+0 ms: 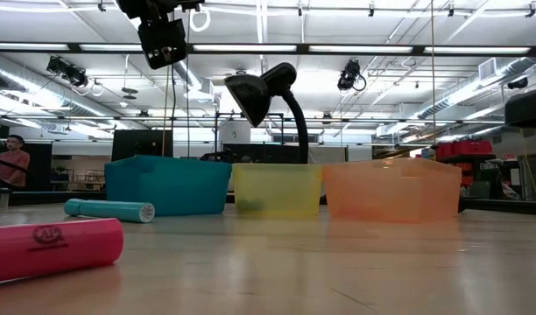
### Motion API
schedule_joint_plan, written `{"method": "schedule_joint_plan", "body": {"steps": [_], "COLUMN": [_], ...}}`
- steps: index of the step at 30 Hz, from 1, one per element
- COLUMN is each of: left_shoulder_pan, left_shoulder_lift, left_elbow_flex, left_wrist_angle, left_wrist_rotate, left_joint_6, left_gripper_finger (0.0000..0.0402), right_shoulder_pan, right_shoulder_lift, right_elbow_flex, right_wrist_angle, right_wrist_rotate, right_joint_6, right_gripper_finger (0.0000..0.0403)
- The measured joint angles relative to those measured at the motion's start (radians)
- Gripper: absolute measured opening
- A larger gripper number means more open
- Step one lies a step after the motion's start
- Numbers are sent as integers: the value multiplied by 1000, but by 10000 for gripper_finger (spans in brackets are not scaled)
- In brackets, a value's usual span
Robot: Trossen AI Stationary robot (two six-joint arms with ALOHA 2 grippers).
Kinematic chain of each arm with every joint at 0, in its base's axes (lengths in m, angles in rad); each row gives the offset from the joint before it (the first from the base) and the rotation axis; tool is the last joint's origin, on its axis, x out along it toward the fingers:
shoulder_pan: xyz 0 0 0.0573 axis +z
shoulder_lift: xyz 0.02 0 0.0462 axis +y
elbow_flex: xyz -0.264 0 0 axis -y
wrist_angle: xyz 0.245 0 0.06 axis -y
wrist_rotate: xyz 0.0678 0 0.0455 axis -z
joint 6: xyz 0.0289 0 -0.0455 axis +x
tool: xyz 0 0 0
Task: Pick & Place Markers
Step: Put the purple transparent pen into the blue bin
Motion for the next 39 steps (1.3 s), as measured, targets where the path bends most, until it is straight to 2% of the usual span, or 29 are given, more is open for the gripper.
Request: {"method": "schedule_joint_plan", "body": {"steps": [14,25,31,39], "left_shoulder_pan": [0,0,0,0], "left_shoulder_lift": [0,0,0,0], "left_elbow_flex": [0,0,0,0], "left_wrist_angle": [1,2,8,82], "left_wrist_rotate": [-11,-6,-6,-6], "left_joint_6": [1,2,2,0], "left_gripper_finger": [209,209,209,209], "right_shoulder_pan": [-57,-193,-287,-402], "right_shoulder_lift": [-217,-380,-406,-407], "right_elbow_flex": [-4,-3,-3,-2], "right_wrist_angle": [-35,-22,44,223], "right_wrist_rotate": [-2,0,1,0], "right_joint_6": [-1,-22,-100,-179], "right_gripper_finger": [18,18,18,18]}}
